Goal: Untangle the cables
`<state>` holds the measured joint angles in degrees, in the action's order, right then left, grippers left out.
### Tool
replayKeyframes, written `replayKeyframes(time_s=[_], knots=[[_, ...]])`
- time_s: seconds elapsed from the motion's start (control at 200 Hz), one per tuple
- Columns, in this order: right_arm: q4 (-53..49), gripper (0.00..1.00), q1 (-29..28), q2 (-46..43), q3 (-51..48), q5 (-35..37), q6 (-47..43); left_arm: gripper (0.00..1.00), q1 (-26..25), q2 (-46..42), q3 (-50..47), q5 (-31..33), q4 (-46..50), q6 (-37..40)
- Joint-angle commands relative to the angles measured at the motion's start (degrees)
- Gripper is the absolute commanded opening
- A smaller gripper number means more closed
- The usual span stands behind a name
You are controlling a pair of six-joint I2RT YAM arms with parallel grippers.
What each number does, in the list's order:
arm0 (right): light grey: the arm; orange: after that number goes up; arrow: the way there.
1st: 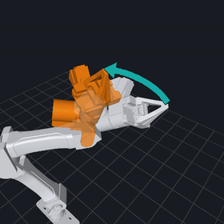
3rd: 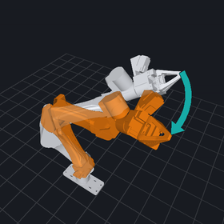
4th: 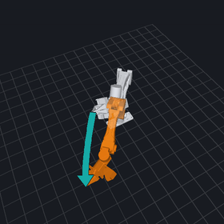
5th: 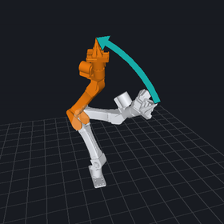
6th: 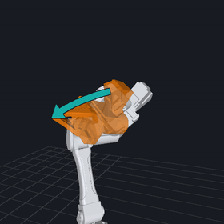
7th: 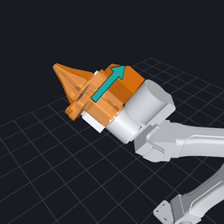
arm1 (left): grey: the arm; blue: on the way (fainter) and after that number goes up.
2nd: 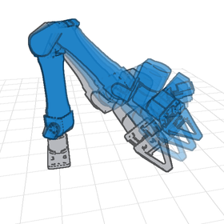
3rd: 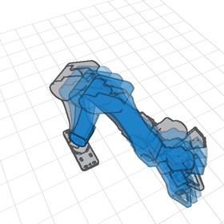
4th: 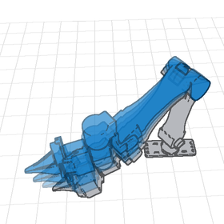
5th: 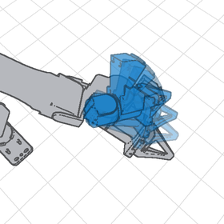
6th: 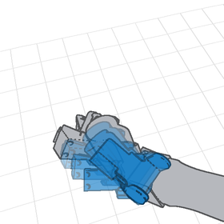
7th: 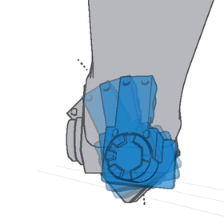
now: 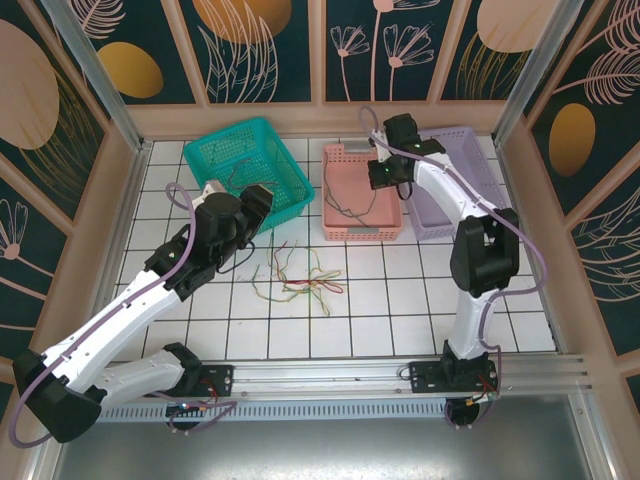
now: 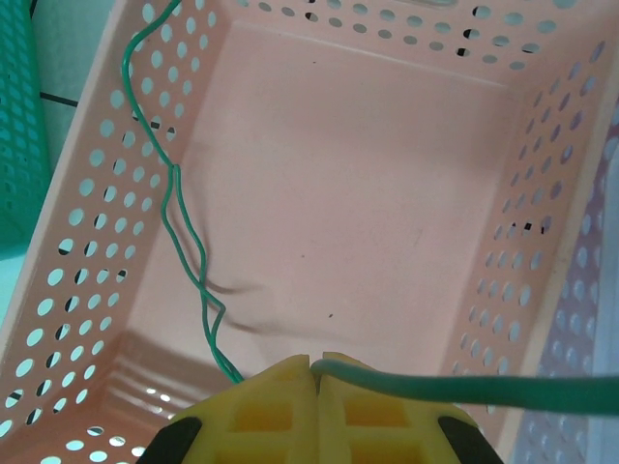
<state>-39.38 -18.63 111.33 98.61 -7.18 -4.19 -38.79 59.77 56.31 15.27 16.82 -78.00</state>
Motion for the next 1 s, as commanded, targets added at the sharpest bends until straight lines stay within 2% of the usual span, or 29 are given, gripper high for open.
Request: replayKeyframes(time_s=[0.0, 0.205, 0.32, 0.46, 0.55, 0.856, 0.996], knots=[[-3.7, 0.00, 0.0, 3.0, 4.1, -3.8, -0.5, 0.60, 0.1, -0.4, 0.4, -0.4, 1.0, 1.0], [-4.8, 0.02, 1.1, 10.5, 8.4, -10.5, 1.1, 0.60, 0.1, -0.6, 0.4, -0.4, 1.4, 1.1], [-7.2, 0.16, 1.8, 15.8, 13.9, -11.0, 2.8, 0.60, 0.1, -0.4, 0.5, -0.4, 1.4, 1.1], [-8.4, 0.36, 1.9, 18.1, 18.4, -6.3, 5.4, 0.60, 0.1, -0.3, 0.7, -0.3, 1.4, 1.3], [-9.1, 0.43, 2.0, 18.0, 20.8, -3.7, 6.7, 0.60, 0.1, -0.4, 0.6, -0.2, 1.4, 1.4], [-14.2, 0.54, 2.3, 17.4, 31.0, 0.7, 9.5, 0.61, 0.0, -0.1, 0.3, -0.5, 1.2, 1.5], [-16.7, 0.54, 2.6, 17.5, 33.4, 1.3, 10.1, 0.61, 0.1, 0.1, 0.3, -0.8, 1.1, 1.4]])
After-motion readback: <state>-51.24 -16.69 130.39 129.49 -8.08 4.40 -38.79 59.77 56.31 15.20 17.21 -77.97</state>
